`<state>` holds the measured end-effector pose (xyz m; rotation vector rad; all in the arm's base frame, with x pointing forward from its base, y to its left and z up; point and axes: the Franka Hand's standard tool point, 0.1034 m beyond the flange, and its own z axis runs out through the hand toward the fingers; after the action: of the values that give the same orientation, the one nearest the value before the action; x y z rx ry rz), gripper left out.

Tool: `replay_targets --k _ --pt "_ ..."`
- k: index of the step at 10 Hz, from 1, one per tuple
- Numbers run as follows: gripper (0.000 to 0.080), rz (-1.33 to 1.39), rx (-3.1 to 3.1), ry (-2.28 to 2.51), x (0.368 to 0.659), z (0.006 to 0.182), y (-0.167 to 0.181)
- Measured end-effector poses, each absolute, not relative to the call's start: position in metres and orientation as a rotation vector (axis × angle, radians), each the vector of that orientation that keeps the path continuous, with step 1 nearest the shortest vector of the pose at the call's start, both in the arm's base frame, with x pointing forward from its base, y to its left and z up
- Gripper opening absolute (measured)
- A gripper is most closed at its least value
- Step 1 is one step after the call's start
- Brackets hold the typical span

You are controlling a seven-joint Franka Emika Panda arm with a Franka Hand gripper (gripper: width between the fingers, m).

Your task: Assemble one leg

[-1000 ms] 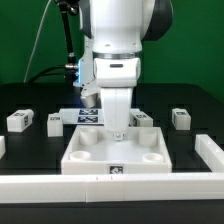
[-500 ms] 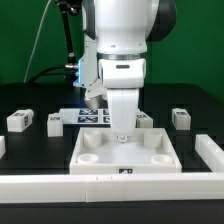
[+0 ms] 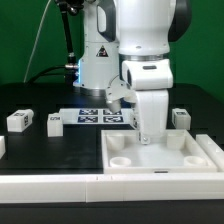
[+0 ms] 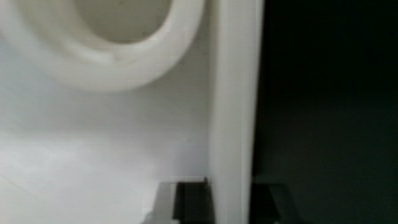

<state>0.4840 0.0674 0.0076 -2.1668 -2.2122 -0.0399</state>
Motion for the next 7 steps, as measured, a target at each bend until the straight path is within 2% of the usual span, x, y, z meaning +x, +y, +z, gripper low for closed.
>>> replay_targets --k 5,6,7 --pt "0.0057 -0.044 -2.186 -2.192 0.4907 0.0050 0.0693" --pt "0.0129 -0.043 -2.187 -2.192 0.4906 0.0049 0.0691" --pt "0.0269 -0.043 -2.187 -2.191 0.4906 0.0048 0.0689"
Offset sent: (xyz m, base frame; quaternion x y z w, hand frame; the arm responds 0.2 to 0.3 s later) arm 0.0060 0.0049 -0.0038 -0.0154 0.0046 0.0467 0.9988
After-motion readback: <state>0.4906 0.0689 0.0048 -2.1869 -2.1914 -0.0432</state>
